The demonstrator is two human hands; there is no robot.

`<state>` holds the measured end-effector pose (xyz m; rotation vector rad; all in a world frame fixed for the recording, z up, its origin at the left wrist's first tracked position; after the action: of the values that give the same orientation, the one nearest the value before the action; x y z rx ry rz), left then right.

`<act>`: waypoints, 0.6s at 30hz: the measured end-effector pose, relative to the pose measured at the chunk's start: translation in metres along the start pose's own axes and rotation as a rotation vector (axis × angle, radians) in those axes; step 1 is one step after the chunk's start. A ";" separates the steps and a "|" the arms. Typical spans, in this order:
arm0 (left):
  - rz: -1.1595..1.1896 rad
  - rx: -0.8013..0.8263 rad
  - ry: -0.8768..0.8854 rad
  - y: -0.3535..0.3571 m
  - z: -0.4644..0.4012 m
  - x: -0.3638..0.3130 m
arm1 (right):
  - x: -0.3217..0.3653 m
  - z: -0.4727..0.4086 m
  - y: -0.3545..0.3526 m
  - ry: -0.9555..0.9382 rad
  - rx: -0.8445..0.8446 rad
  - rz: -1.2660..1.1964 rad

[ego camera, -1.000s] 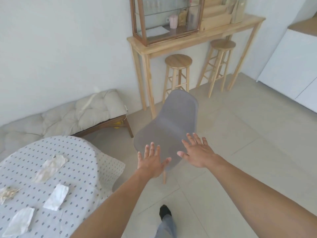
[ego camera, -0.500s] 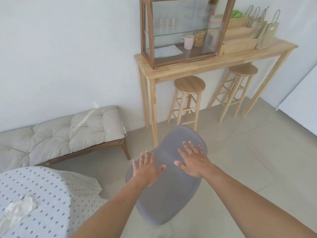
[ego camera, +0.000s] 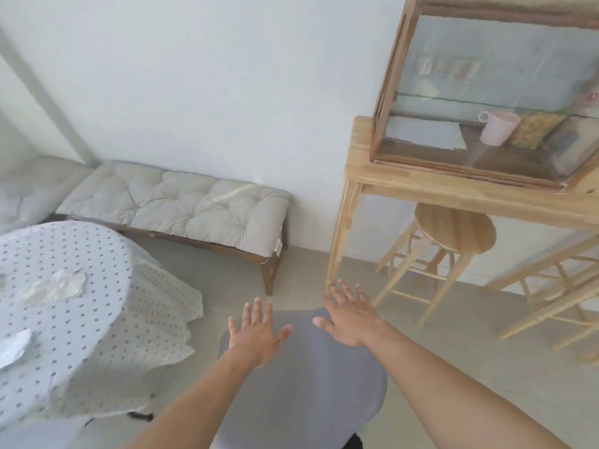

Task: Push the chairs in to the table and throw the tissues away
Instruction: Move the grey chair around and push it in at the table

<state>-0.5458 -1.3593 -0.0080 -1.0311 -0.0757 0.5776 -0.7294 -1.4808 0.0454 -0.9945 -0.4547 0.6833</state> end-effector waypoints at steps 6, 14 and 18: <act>0.084 -0.033 -0.201 0.032 0.038 -0.021 | -0.011 -0.006 0.018 -0.207 0.008 0.087; 0.219 -0.062 -0.331 0.095 0.082 -0.062 | -0.028 0.015 0.062 -0.378 0.057 0.196; 0.301 -0.040 -0.434 0.141 0.099 -0.091 | -0.035 0.018 0.085 -0.480 0.123 0.236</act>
<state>-0.7142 -1.2724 -0.0540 -0.9478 -0.3186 1.0727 -0.7927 -1.4635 -0.0216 -0.7697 -0.7106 1.1587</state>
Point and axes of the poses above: each hand's wrist, its own z-axis away from the middle knuckle, its own y-axis out of the palm, x = y × z, the point moved 6 cm from there along -z, towards the middle knuckle, and after that the axes turned 1 degree about z, right-handed, at the moved point
